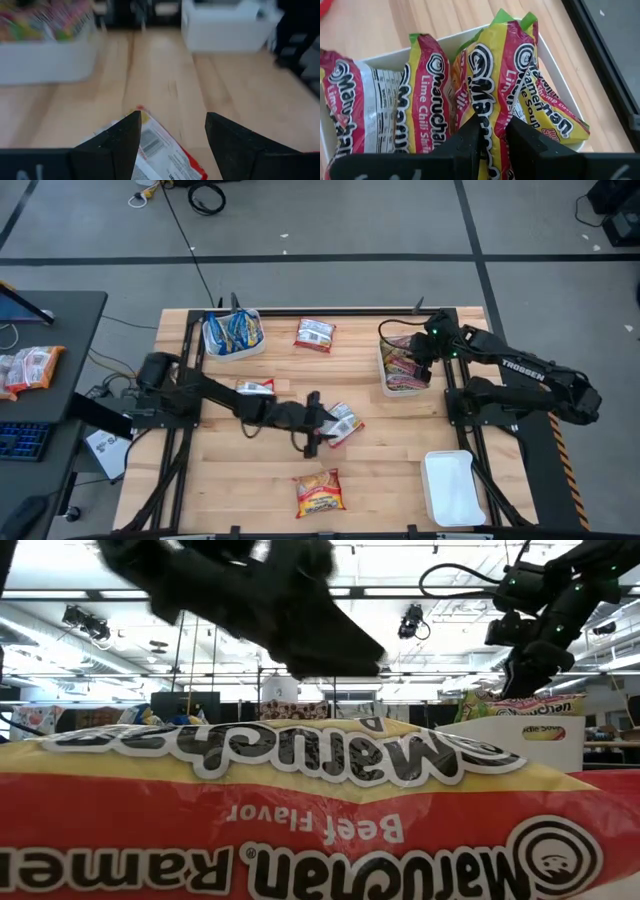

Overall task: Sort Maruchan noodles
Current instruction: Put the green noodle pack into the top right white bin

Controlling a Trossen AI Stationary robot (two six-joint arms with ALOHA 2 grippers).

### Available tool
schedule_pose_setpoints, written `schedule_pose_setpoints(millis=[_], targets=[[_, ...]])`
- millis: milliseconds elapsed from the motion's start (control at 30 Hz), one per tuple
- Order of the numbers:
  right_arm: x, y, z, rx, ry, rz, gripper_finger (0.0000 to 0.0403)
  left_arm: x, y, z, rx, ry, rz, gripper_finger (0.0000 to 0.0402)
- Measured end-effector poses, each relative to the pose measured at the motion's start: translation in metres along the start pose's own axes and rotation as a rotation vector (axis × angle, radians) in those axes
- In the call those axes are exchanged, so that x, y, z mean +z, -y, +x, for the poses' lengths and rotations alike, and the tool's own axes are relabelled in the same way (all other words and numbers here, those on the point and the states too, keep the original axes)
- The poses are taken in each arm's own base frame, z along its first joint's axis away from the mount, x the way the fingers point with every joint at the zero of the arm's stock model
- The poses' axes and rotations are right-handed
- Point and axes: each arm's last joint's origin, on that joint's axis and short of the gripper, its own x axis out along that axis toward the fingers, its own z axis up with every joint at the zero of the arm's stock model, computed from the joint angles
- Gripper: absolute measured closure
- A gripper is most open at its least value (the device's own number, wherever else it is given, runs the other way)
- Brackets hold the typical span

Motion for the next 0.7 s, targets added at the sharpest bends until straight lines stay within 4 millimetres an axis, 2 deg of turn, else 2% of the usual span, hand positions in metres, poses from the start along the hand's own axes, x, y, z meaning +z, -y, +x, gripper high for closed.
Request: schedule_pose_setpoints(millis=[67, 233, 333, 400, 467, 700], targets=[[0.001, 0.0, -0.001, 0.0, -0.022, -0.005, 0.0316, -0.003, -0.003, -0.017, 0.008, 0.091, -0.015, 0.0175], [0.005, -0.001, 0.004, 0.028, -0.071, -0.031, 0.0316, -0.024, -0.018, -0.055, -0.013, 0.337, -0.113, 0.0175], [0.005, 0.0, 0.012, 0.049, -0.108, -0.04, 0.0316, -0.031, -0.025, -0.066, -0.028, 0.43, -0.186, 0.0175], [0.005, -0.001, 0.018, 0.066, -0.14, -0.049, 0.0316, -0.032, -0.026, -0.066, -0.027, 0.429, -0.202, 0.0175], [0.005, -0.001, 0.022, 0.078, -0.156, -0.052, 0.0316, -0.025, -0.025, -0.062, -0.013, 0.44, -0.178, 0.0175], [0.009, -0.003, 0.026, 0.092, -0.131, -0.04, 0.0316, 0.016, -0.022, -0.038, 0.034, 0.407, -0.075, 0.0175]])
